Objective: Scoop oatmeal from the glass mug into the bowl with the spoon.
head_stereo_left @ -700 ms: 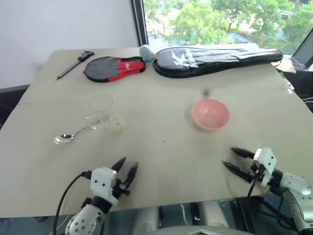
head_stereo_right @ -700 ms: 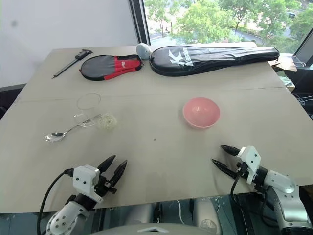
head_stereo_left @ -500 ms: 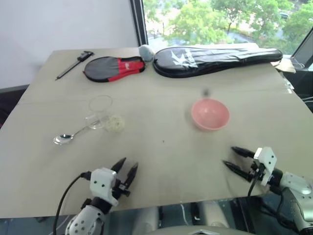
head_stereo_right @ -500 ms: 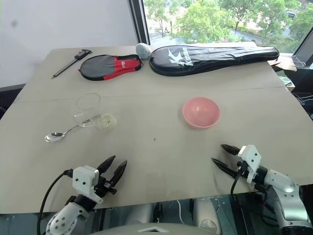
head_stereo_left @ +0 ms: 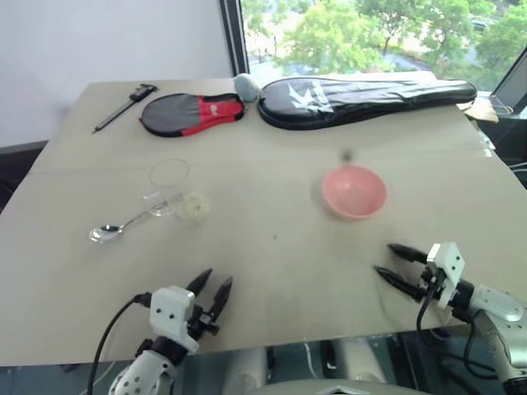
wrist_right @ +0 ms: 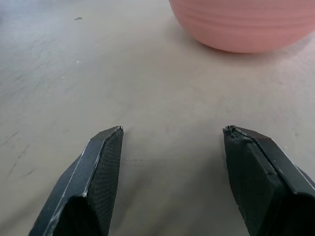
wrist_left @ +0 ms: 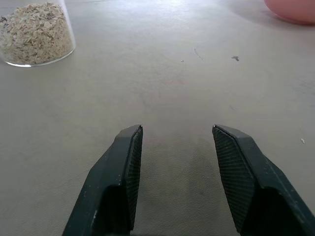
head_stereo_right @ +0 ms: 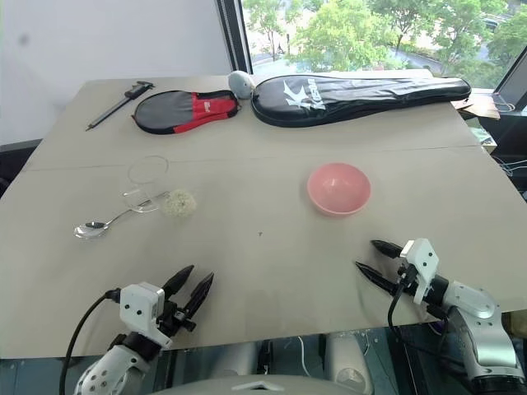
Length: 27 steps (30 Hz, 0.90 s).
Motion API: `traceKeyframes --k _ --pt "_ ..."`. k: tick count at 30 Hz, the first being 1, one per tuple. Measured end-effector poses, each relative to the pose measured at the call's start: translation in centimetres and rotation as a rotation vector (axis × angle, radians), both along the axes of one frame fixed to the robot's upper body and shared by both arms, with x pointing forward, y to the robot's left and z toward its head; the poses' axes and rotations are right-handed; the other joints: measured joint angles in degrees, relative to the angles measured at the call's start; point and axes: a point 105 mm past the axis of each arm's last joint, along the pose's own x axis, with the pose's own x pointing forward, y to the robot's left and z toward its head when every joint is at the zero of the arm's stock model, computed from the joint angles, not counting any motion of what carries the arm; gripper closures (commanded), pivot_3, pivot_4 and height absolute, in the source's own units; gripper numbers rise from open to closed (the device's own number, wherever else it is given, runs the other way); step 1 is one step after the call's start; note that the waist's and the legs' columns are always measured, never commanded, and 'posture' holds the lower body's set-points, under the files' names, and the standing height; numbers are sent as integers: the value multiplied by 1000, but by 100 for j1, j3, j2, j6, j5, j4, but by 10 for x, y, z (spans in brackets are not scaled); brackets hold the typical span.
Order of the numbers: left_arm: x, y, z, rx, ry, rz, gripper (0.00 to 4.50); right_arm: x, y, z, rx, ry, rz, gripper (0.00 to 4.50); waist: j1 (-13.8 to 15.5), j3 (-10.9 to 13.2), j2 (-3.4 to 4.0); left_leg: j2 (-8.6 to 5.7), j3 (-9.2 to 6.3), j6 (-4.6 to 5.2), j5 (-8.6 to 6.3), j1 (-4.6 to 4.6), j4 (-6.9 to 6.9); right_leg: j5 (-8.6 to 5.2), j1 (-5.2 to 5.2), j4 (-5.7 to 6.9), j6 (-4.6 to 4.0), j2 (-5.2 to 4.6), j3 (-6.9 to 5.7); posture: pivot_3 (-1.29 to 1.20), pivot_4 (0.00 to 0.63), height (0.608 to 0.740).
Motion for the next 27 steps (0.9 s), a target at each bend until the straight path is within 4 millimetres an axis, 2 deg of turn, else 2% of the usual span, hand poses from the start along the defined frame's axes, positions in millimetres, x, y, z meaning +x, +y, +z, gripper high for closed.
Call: traceKeyframes --k 5,8,9,11,15,18,22,27 --pt "-1 -3 0 -17 12 -20 2139 0 0 0 5 8 0 1234 0 0 -1 0 0 0 0 -1 0 0 0 -1 0 0 0 0 150 740" --pt "-1 -5 2 -64 12 -23 1350 0 1 0 14 15 2 439 0 2 -4 1 -1 0 0 0 0 0 0 -1 0 0 -1 0 150 740" --pt "-1 -5 2 -73 10 -25 913 0 1 1 18 17 5 26 1 5 -8 1 -2 0 0 -1 0 0 0 -1 0 0 -2 0 150 740" --pt "0 -3 4 -80 -1 -25 29 0 3 1 21 18 24 0 0 13 -17 1 -3 0 0 -1 1 0 0 -1 0 0 -3 0 150 740" --pt "8 10 13 -48 -56 39 29 -2 8 3 -10 19 92 0 3 21 -22 1 -5 0 0 -5 1 0 0 -1 0 1 -6 0 150 740" --pt "15 36 16 -11 -78 164 29 -5 17 12 -35 -1 160 0 4 23 -20 2 -7 1 1 -18 1 1 -13 0 -1 4 -7 0 150 740" --pt "24 80 27 36 -82 308 29 -12 44 37 -26 -42 303 0 4 24 -23 6 -18 1 2 -50 13 2 -36 10 -2 10 -17 0 150 740" --pt "34 117 48 116 -91 356 29 -16 74 74 22 -105 426 0 16 23 -26 2 -14 1 2 -60 17 3 -42 8 -3 4 -16 0 150 740"
